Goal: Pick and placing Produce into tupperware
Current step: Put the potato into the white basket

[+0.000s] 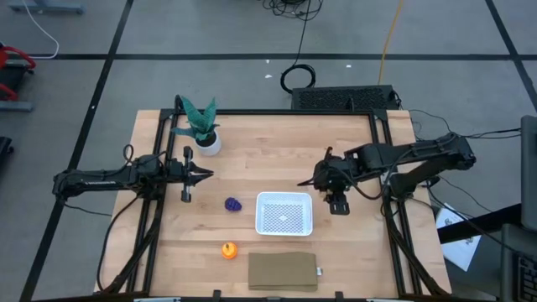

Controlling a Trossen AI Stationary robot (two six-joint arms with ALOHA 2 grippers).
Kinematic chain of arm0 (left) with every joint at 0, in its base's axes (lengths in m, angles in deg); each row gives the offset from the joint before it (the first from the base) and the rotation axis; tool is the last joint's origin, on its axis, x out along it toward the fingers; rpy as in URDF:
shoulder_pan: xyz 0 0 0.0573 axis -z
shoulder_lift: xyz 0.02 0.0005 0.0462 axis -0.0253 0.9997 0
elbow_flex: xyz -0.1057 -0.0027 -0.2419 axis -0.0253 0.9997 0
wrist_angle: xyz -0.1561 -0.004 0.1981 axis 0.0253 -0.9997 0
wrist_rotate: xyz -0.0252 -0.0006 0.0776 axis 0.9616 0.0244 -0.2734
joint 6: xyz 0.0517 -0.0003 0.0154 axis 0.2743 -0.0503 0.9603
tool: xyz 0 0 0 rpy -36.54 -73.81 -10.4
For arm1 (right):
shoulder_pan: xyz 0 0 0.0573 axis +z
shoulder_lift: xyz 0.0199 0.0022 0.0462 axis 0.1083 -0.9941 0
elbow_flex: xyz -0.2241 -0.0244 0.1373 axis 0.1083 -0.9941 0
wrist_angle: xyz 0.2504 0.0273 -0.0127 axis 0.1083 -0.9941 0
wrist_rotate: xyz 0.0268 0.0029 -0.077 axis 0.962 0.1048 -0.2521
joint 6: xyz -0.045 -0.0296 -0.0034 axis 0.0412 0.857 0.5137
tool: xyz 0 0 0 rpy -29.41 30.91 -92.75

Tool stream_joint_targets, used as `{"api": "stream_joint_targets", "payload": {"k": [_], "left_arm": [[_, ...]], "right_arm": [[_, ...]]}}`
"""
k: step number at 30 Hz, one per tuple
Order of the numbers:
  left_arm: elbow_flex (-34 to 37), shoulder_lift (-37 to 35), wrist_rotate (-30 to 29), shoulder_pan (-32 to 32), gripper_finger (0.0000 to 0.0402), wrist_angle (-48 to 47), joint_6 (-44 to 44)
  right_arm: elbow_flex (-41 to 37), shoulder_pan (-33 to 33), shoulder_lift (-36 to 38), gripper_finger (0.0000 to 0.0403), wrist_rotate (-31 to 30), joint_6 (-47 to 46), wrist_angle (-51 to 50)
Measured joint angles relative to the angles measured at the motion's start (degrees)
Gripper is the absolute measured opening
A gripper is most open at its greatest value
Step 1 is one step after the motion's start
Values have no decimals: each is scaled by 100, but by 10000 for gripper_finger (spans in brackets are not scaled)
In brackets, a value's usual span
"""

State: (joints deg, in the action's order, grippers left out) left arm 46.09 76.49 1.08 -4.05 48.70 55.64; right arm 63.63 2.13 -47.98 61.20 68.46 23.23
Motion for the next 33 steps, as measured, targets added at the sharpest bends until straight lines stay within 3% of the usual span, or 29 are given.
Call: {"api": "stream_joint_targets", "payload": {"k": [12,33], "left_arm": [[0,0,-9,0,31,0,2],[0,2,-46,0,31,0,0]], "right_arm": [[162,-238,-418,199,0,137,-9],[2029,-403,-2121,199,0,792,-251]]}}
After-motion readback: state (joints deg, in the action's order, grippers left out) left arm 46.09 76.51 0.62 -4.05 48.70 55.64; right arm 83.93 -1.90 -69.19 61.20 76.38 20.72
